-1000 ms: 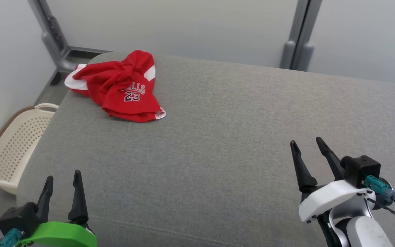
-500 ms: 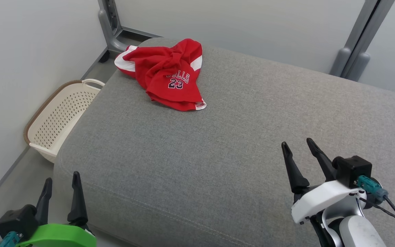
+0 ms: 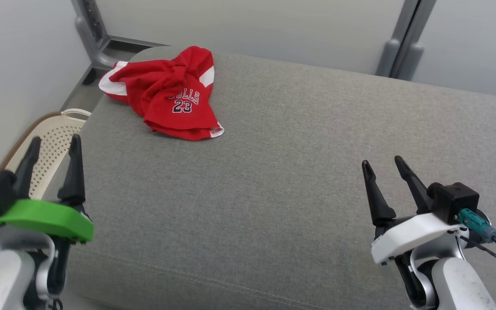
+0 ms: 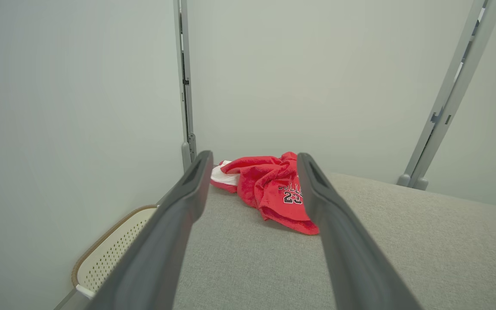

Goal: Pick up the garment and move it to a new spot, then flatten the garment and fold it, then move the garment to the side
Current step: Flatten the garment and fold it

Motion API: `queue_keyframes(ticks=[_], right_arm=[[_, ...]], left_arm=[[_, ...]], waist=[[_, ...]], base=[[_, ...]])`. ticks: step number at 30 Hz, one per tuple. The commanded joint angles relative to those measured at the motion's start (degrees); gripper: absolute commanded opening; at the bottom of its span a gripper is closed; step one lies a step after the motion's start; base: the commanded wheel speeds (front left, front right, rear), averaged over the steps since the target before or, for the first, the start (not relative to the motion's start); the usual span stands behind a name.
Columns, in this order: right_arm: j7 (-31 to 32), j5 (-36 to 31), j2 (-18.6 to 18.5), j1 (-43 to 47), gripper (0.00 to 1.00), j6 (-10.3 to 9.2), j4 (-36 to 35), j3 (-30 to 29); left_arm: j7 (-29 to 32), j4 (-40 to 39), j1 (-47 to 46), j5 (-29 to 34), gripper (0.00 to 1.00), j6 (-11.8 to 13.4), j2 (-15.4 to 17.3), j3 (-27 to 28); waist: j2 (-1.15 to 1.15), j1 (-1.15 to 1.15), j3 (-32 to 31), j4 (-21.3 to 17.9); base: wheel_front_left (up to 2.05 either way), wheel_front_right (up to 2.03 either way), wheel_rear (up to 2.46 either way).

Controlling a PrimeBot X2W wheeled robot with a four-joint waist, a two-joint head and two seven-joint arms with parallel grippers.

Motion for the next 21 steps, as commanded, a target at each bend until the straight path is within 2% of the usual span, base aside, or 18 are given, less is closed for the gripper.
queue_keyframes(ticks=[1, 3, 5, 10, 15, 21], right_arm=[[0.27, -0.88, -0.21, -1.15, 1.0, -0.05, -0.88, -0.26], [0.52, -1.5, -0.42, -1.99, 1.0, -0.05, -1.62, -0.65], [0.47, -1.79, -0.92, -3.03, 1.0, -0.04, -2.66, -0.83], [0.37, -1.46, -1.48, -5.97, 1.0, -0.04, -5.32, -1.22], [0.34, -1.39, -1.97, -8.19, 1.0, -0.04, -7.19, -1.65], [-0.13, -1.63, -2.19, -9.91, 1.0, -0.04, -8.94, -2.55]], left_arm=[[2.04, 0.72, -4.56, 0.02, 1.0, -1.26, 1.16, 0.28], [5.03, 2.57, -9.75, -0.8, 1.0, -3.26, 2.43, 0.3], [8.24, 4.81, -15.07, -2.73, 1.0, -6.39, 3.15, 0.35], [16.64, 12.96, -28.37, -5.39, 1.0, -11.32, 6.59, 1.06], [23.87, 20.68, -38.36, -6.54, 1.0, -13.35, 9.59, 1.48], [29.38, 27.68, -45.02, -6.81, 1.0, -12.81, 11.71, 1.68]], waist=[[0.0, 0.0, 3.52, -4.75], [0.0, 0.0, 5.18, -6.71], [0.0, 0.0, 7.1, -8.77], [0.0, 0.0, 12.86, -14.03], [0.0, 0.0, 18.92, -18.79], [0.0, 0.0, 25.46, -23.18]], base=[[0.0, 0.0, 0.0], [0.0, 0.0, 0.0], [0.0, 0.0, 0.0], [0.0, 0.0, 0.0], [0.0, 0.0, 0.0], [0.0, 0.0, 0.0]])
